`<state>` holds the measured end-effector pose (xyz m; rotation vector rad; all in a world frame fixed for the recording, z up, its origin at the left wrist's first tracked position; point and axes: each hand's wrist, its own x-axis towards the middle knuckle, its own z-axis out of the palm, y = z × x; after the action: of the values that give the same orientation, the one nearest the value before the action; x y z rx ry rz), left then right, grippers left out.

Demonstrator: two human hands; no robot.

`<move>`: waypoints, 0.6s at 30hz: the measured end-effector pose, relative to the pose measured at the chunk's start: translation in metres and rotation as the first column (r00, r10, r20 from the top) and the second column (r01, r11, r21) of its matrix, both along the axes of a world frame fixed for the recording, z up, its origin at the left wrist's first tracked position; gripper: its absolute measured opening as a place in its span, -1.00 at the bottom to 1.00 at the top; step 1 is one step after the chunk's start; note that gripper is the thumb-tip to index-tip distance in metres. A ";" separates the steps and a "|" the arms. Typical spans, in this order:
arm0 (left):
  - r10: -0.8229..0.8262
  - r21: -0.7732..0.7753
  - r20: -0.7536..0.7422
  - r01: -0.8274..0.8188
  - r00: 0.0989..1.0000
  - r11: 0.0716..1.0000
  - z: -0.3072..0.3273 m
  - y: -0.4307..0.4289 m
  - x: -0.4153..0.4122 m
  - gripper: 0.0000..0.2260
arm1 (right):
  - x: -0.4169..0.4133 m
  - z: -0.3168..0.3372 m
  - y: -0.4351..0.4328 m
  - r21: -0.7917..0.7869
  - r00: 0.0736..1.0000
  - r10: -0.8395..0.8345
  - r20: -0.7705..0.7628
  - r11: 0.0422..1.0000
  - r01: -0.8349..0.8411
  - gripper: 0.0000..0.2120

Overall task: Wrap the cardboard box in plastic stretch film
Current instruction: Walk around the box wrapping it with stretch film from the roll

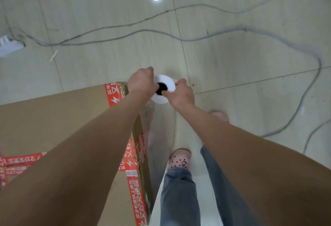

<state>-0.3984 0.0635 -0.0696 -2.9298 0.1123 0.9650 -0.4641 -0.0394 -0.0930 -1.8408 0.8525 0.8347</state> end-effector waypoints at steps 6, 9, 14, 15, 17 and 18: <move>-0.117 -0.038 -0.011 0.117 0.993 0.992 -0.005 -0.002 0.001 -0.65 | 0.018 0.001 0.007 -0.063 0.998 0.040 0.039 0.997 -0.037 -0.64; -0.150 -0.046 0.010 0.150 0.989 0.988 -0.010 -0.003 0.006 -0.67 | 0.028 0.002 0.006 -0.135 0.986 0.154 0.070 0.980 -0.144 -0.66; -0.091 -0.042 0.023 0.092 0.996 0.995 -0.014 0.002 0.023 -0.76 | 0.047 0.003 0.005 -0.234 0.931 0.348 0.105 0.919 -0.317 -0.71; -0.066 -0.047 0.024 0.067 0.998 0.997 -0.014 0.004 0.025 -0.76 | 0.051 0.004 0.006 -0.251 0.916 0.386 0.110 0.902 -0.351 -0.71; -0.031 -0.040 0.028 0.033 0.999 0.999 -0.012 0.007 0.028 -0.76 | 0.059 0.004 0.007 -0.273 0.889 0.442 0.121 0.875 -0.399 -0.72; -0.021 -0.029 0.030 0.022 0.999 0.999 -0.011 0.008 0.030 -0.76 | 0.063 0.004 0.008 -0.278 0.877 0.463 0.129 0.866 -0.416 -0.72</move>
<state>-0.3687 0.0719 -0.0809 -2.9621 0.1575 0.9245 -0.4010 -0.0319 -0.0889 -2.3450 0.4212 0.8371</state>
